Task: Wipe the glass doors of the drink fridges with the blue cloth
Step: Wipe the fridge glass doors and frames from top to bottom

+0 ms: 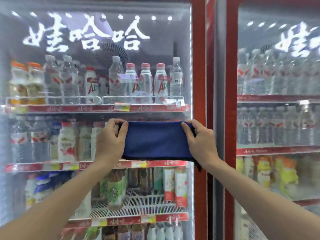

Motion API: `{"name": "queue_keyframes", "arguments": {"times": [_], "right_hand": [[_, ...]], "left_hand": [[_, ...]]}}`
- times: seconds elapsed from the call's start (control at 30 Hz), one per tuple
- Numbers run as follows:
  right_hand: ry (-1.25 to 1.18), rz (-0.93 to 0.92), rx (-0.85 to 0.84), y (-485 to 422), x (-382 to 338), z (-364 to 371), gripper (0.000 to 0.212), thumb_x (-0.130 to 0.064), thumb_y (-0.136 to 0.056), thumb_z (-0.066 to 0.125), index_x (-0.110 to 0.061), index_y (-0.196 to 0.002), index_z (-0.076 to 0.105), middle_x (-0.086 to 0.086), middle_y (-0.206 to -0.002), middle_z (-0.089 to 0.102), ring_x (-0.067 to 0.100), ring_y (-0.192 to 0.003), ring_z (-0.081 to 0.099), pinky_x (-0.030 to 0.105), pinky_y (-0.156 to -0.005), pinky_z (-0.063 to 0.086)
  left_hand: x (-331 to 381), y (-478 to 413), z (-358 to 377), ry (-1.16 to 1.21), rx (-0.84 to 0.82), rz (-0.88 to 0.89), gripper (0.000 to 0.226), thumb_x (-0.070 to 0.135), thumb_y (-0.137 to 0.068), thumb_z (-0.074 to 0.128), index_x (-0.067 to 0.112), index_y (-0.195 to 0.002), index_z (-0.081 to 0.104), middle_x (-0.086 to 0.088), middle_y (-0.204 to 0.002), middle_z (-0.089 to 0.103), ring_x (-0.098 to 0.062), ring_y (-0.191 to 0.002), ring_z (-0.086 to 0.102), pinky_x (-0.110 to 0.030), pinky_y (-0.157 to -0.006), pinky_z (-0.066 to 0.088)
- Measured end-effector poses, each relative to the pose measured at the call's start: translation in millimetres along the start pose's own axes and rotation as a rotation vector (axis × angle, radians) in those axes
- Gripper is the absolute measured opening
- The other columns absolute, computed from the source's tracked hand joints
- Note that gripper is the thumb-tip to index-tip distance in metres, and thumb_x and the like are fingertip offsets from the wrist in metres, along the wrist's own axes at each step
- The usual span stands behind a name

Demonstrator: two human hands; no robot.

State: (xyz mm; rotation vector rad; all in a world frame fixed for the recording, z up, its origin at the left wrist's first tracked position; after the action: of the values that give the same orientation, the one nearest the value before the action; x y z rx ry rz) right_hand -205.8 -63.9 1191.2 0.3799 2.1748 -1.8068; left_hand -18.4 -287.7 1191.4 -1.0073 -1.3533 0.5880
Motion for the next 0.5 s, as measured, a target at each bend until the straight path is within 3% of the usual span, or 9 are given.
{"name": "queue_keyframes", "arguments": {"times": [0.17, 0.27, 0.33, 0.4, 0.5], "right_hand": [[0.103, -0.044, -0.010, -52, -38, -3, 0.020, -0.032, -0.105, 0.057, -0.023, -0.091, 0.067, -0.012, -0.067, 0.061, 0.005, -0.063, 0.058, 0.017, -0.055, 0.036], [0.118, -0.066, 0.052, -80, -57, -8, 0.020, -0.031, -0.105, 0.057, -0.023, -0.090, 0.068, -0.012, -0.068, 0.063, 0.004, -0.066, 0.060, 0.017, -0.059, 0.038], [0.129, -0.074, 0.085, -96, -67, -11, 0.023, -0.031, -0.105, 0.057, -0.019, -0.090, 0.070, -0.008, -0.068, 0.065, 0.009, -0.067, 0.061, 0.026, -0.062, 0.044], [0.154, -0.086, 0.114, -113, -73, -14, 0.024, -0.032, -0.105, 0.057, -0.017, -0.093, 0.071, -0.004, -0.071, 0.067, 0.014, -0.070, 0.063, 0.031, -0.064, 0.047], [0.191, -0.104, 0.165, -137, -79, -18, 0.022, -0.031, -0.105, 0.057, -0.018, -0.091, 0.069, -0.006, -0.071, 0.065, 0.013, -0.069, 0.061, 0.020, -0.060, 0.040]], "left_hand": [[30, -59, -21, 0.012, -0.013, 0.156, 0.006, 0.023, -0.105, 0.056, 0.028, -0.102, 0.054, 0.013, -0.078, 0.063, 0.000, -0.070, 0.061, -0.015, -0.054, 0.040], [47, -88, -26, 0.011, -0.053, 0.265, 0.017, 0.016, -0.106, 0.052, 0.031, -0.098, 0.055, 0.010, -0.081, 0.065, 0.002, -0.079, 0.060, -0.013, -0.061, 0.039], [55, -109, -24, -0.026, -0.115, 0.302, 0.029, 0.009, -0.105, 0.047, 0.034, -0.093, 0.056, 0.010, -0.084, 0.064, 0.002, -0.082, 0.056, -0.012, -0.066, 0.037], [62, -130, -18, -0.090, -0.175, 0.335, 0.036, 0.002, -0.102, 0.043, 0.033, -0.092, 0.058, 0.003, -0.088, 0.066, -0.007, -0.081, 0.054, -0.022, -0.066, 0.034], [71, -163, -8, -0.165, -0.210, 0.324, 0.035, 0.005, -0.102, 0.040, 0.029, -0.102, 0.064, 0.003, -0.106, 0.066, -0.019, -0.095, 0.057, -0.031, -0.078, 0.035]]}}
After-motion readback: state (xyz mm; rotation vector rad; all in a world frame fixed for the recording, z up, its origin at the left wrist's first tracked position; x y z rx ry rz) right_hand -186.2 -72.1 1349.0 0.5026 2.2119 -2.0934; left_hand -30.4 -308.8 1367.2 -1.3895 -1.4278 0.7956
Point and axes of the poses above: each hand's wrist, its own y-axis away from the middle knuckle, its own z-axis out of the palm, x = y × z, the point moved 7 cm from there along -y, towards the middle knuckle
